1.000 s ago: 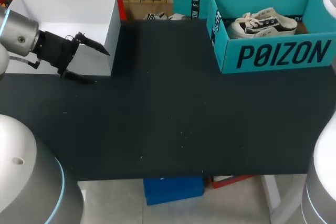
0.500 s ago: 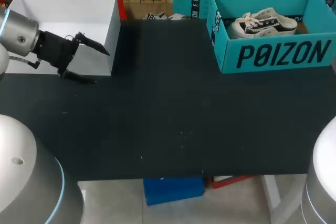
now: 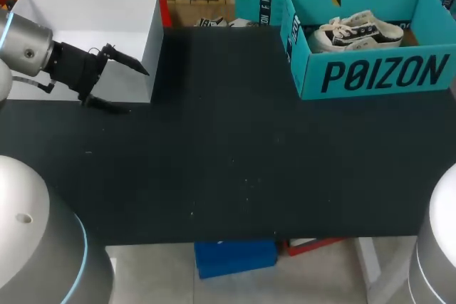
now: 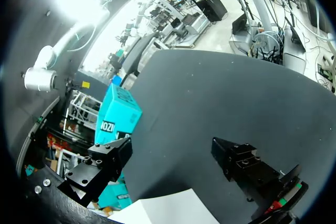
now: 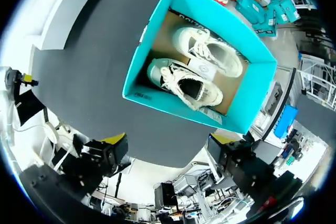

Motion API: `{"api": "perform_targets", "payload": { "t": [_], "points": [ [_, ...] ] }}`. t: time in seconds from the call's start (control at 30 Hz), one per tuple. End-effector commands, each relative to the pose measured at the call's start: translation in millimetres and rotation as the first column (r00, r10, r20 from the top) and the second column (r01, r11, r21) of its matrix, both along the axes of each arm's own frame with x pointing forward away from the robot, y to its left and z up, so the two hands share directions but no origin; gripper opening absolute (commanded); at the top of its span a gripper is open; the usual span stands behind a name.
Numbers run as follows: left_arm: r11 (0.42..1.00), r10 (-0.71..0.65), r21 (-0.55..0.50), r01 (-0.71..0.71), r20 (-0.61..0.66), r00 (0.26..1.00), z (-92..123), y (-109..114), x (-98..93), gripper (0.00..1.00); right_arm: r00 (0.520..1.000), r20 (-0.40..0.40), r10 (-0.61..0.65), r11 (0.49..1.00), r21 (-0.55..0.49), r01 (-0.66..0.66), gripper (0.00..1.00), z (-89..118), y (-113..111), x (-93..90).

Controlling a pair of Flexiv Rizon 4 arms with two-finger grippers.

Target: Take the shoe out of the shoebox, open the shoe tongue, remove and reinsert the insole, then place the shoe into the shoebox

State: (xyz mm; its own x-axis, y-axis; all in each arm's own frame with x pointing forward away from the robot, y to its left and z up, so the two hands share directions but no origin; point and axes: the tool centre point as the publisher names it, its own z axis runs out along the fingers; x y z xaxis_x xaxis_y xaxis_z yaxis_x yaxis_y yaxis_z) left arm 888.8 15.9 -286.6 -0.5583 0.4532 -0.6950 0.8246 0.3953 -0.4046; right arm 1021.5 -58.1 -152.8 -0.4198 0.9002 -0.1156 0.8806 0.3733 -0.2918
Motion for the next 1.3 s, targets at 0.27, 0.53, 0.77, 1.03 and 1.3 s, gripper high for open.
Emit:
{"api": "perform_targets", "payload": {
  "t": [0.27, 0.53, 0.77, 1.03, 1.3],
  "points": [
    [1.0, 0.004, 0.001, -0.004, 0.005, 1.0, -0.9, -0.6, -0.8, 1.0, 0.84, 0.543, -0.016, 0.987, 0.143, -0.073, 1.0, -4.6, -7.7, -14.7],
    [1.0, 0.004, 0.001, -0.004, 0.005, 1.0, -0.9, -0.6, -0.8, 1.0, 0.842, 0.534, -0.076, 0.979, 0.202, -0.039, 1.0, -12.9, -10.0, -14.8],
    [1.0, 0.004, 0.001, -0.004, 0.005, 1.0, -0.9, -0.6, -0.8, 1.0, 0.859, 0.507, -0.069, 0.979, 0.2, -0.04, 1.0, -19.5, -8.9, -18.5],
    [1.0, 0.004, 0.001, -0.004, 0.005, 1.0, -0.9, -0.6, -0.8, 1.0, 0.891, 0.45, -0.05, 0.972, 0.225, -0.059, 1.0, -25.8, -3.5, -21.8],
    [1.0, 0.004, 0.001, -0.004, 0.005, 1.0, -0.9, -0.6, -0.8, 1.0, 0.891, 0.45, -0.05, 0.972, 0.225, -0.059, 1.0, -25.8, -3.5, -21.8]
  ]
}}
